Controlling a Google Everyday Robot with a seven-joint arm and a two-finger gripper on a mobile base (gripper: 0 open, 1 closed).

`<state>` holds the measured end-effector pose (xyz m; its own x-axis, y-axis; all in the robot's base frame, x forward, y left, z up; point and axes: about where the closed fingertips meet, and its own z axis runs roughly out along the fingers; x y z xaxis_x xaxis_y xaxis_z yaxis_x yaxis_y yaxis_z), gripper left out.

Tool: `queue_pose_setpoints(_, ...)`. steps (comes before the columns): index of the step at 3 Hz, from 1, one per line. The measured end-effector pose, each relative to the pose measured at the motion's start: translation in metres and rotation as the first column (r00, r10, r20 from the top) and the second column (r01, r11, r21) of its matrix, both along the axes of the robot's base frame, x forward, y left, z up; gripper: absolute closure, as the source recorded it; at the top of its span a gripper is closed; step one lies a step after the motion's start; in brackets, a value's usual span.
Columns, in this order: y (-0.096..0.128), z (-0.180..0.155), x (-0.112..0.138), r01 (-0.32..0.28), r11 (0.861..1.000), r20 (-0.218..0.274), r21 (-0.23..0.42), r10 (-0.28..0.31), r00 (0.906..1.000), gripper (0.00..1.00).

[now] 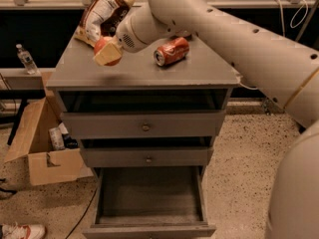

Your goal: Place apple into bottom drawer

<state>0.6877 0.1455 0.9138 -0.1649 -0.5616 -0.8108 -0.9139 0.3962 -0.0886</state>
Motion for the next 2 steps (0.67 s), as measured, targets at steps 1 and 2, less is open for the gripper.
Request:
queue_pose_setpoints(1,-0.019,-0.005,-0.046,0.025,0.999,-0.009,0.022,-0.025,0.9996,1.00)
queue_pose_setpoints(2,-0.045,-0.026,-0.079,0.098,0.990,-0.014,0.099,-0.097,0.9952,1.00)
